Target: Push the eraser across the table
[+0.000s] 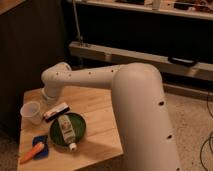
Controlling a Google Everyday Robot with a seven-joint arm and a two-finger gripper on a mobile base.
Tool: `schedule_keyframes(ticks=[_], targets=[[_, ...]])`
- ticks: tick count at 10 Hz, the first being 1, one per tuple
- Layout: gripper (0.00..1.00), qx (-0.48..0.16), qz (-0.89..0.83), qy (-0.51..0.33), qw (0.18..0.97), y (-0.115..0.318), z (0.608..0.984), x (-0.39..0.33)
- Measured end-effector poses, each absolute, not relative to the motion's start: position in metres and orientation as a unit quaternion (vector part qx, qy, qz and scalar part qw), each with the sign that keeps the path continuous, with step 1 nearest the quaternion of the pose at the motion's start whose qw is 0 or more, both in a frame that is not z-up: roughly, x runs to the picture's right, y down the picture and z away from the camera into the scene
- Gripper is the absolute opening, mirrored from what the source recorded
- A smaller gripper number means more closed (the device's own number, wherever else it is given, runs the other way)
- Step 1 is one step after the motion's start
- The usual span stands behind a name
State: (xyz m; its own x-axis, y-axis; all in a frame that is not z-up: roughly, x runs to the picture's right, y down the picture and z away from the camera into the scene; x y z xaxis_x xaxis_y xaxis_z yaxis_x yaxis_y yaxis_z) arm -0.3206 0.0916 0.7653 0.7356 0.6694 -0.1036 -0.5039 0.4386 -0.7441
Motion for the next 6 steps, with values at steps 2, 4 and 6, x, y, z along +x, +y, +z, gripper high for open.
schedule_keyframes(ticks=[2,4,6], targets=[[0.00,-0.402,0.331,-0.097,0.848,0.098,0.769,-0.332],[0.00,-0.410,0.315,-0.083,0.852,0.112,0.780,-0.337],[0.00,-0.417,0.304,-0.073,0.853,0.123,0.787,-0.340]])
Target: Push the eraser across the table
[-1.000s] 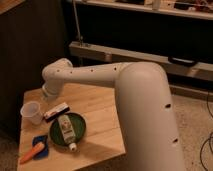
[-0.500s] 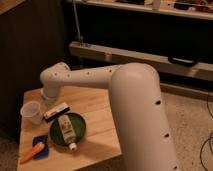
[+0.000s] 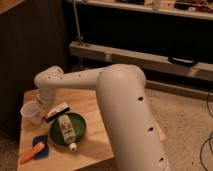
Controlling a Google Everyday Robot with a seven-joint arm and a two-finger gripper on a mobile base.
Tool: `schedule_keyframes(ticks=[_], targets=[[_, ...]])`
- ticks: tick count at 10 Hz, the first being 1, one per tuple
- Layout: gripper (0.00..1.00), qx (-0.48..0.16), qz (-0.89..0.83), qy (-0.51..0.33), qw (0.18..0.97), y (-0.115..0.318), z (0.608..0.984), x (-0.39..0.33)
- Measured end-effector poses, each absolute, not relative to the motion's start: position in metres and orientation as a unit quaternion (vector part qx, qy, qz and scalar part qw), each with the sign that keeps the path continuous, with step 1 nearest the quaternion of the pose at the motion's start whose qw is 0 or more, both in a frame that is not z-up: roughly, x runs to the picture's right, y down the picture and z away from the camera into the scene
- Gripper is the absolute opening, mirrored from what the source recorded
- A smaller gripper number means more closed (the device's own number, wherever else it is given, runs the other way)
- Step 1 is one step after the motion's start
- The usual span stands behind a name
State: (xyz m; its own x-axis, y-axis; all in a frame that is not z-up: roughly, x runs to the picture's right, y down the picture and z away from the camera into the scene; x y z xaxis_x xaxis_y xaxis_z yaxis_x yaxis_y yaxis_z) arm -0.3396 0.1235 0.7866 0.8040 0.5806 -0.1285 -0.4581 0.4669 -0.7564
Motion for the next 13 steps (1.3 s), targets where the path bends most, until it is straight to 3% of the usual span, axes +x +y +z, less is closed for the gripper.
schedule_keyframes(ticks=[7,13], targets=[[0.00,-0.440,0.271,-0.083,0.852,0.161,0.793,-0.353],[0.00,-0.391,0.254,-0.115,0.877,0.179,0.802,-0.364]])
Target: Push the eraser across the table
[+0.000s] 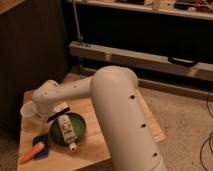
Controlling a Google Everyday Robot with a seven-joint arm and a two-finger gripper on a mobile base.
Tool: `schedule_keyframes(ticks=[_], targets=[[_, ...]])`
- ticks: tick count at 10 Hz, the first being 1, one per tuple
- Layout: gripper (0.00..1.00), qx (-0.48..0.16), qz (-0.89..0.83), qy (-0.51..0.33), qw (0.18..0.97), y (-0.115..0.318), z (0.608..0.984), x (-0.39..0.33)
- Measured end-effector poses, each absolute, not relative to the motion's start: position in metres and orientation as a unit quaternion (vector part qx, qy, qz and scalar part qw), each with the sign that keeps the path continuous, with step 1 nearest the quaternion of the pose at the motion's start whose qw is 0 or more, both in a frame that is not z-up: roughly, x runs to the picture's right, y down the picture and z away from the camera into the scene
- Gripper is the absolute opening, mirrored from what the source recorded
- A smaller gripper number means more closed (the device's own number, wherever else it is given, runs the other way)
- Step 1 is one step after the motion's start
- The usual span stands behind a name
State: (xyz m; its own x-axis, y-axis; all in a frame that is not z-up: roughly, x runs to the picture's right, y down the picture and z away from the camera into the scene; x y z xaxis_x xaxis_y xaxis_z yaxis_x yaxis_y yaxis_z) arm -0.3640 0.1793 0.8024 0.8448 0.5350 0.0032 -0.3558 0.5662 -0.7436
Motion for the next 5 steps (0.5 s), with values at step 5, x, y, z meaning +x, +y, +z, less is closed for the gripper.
schedule_keyframes(ticks=[5], targets=[[0.00,-0.390,0.262,-0.120,0.874,0.170,0.819,-0.373]])
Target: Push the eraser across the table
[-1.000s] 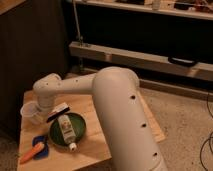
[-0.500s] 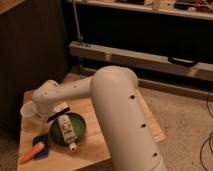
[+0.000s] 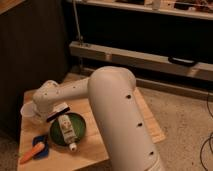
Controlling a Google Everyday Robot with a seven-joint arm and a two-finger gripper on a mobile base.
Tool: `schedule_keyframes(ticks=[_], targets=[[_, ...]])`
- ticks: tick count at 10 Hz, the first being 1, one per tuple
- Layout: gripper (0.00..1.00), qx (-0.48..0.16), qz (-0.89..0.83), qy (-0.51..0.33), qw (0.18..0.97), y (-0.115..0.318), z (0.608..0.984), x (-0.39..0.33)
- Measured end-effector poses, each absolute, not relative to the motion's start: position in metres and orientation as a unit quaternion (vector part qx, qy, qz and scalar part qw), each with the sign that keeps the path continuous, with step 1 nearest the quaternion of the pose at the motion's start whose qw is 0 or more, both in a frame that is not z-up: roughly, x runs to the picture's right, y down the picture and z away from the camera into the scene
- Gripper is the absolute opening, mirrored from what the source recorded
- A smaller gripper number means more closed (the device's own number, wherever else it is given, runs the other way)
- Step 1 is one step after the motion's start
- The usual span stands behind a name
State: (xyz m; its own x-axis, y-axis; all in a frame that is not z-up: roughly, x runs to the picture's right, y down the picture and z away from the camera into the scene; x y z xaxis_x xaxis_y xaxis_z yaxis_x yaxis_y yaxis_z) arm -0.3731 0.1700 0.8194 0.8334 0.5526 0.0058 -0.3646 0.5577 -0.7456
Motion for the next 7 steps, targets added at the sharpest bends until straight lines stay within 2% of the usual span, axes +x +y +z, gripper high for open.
schedule_keyframes(ticks=[7], targets=[[0.00,-0.411,0.275,-0.116,0.862,0.1623,0.8170,-0.3733]])
